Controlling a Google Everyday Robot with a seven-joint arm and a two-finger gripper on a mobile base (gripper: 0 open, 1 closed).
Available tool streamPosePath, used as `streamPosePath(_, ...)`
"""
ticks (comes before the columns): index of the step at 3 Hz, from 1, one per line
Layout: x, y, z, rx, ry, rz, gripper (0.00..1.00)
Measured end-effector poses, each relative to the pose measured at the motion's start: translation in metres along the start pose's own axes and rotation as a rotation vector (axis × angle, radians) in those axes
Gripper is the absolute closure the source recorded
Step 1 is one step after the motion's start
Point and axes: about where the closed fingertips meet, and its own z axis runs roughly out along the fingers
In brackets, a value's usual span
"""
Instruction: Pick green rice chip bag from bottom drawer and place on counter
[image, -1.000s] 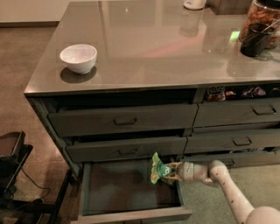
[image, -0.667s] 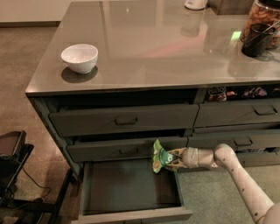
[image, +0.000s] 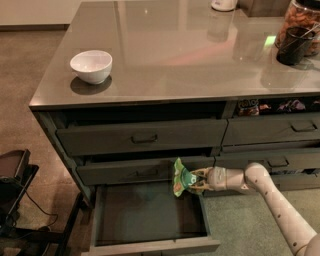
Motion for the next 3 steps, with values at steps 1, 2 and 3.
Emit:
streamPosePath(1, -0.044, -0.01, -0.013, -0.003, 0.007, 0.004, 1.0)
streamPosePath(2, -0.114, -0.022, -0.034, -0.029, 0.016, 0.003, 1.0)
streamPosePath(3, -0.216, -0.072, -0.072, -0.027, 0.047, -0.059, 1.0)
